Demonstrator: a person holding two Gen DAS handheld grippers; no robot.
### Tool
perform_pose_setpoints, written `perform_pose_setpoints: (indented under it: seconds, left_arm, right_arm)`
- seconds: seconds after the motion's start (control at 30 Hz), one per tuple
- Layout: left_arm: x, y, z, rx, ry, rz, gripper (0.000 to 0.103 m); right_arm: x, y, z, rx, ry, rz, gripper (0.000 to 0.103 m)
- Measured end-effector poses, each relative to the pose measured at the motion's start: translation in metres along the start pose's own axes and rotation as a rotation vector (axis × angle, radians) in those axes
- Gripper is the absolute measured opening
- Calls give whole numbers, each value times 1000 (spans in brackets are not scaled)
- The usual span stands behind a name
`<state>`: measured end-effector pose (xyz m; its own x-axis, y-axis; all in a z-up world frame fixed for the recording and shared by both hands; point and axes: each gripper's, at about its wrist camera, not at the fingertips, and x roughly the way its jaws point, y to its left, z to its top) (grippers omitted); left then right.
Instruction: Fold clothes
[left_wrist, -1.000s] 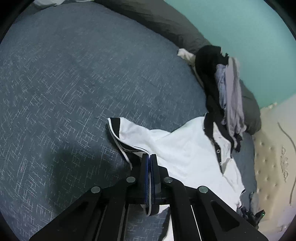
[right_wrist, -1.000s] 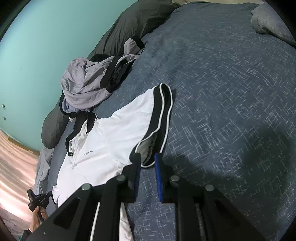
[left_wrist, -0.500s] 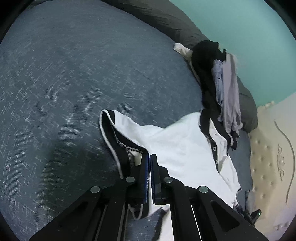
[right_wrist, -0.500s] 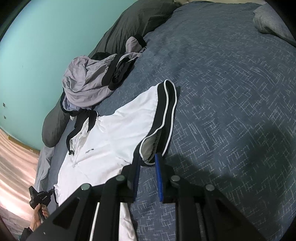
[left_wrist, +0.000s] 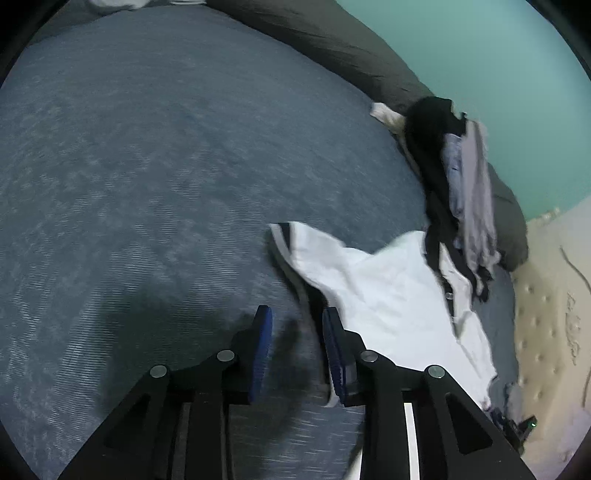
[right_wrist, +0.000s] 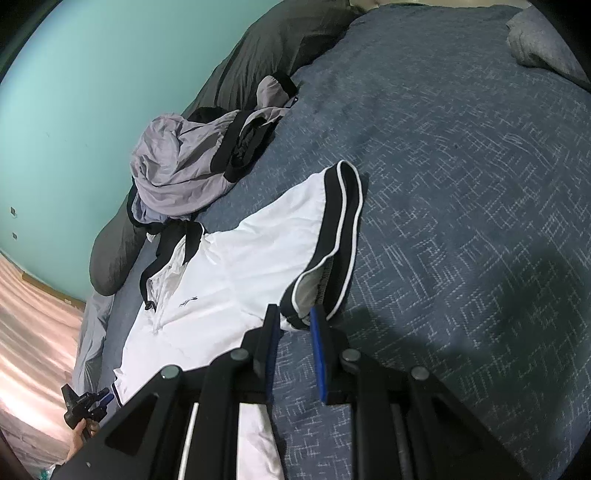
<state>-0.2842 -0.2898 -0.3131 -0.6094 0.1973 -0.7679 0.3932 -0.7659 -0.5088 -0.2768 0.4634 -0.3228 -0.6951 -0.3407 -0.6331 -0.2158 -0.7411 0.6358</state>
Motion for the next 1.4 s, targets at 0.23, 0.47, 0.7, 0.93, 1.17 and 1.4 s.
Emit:
perform_pose_setpoints:
  seconds: [0.23, 0.47, 0.7, 0.93, 1.17, 1.4]
  left_arm:
    - [28, 4, 2, 3, 23, 30, 31]
    - [38, -4, 11, -22, -3, -24, 40]
    - [45, -16, 12, 20, 0, -23, 28]
    - [44, -26, 13, 59, -11, -19, 2]
    - [27, -26, 15, 72, -24, 24, 2]
    - [33, 1, 21, 1, 2, 55, 2]
  right_arm:
    - [0, 5, 0, -8, -1, 3, 17]
    - [6, 8, -2, -18, 10, 0, 17]
    - [11, 12, -4, -25, 18, 3, 17]
    - [12, 13, -4, -24, 18, 0, 18]
    - [9, 11, -4, -24, 16, -1, 18]
    - [12, 15, -8, -31, 27, 6, 18]
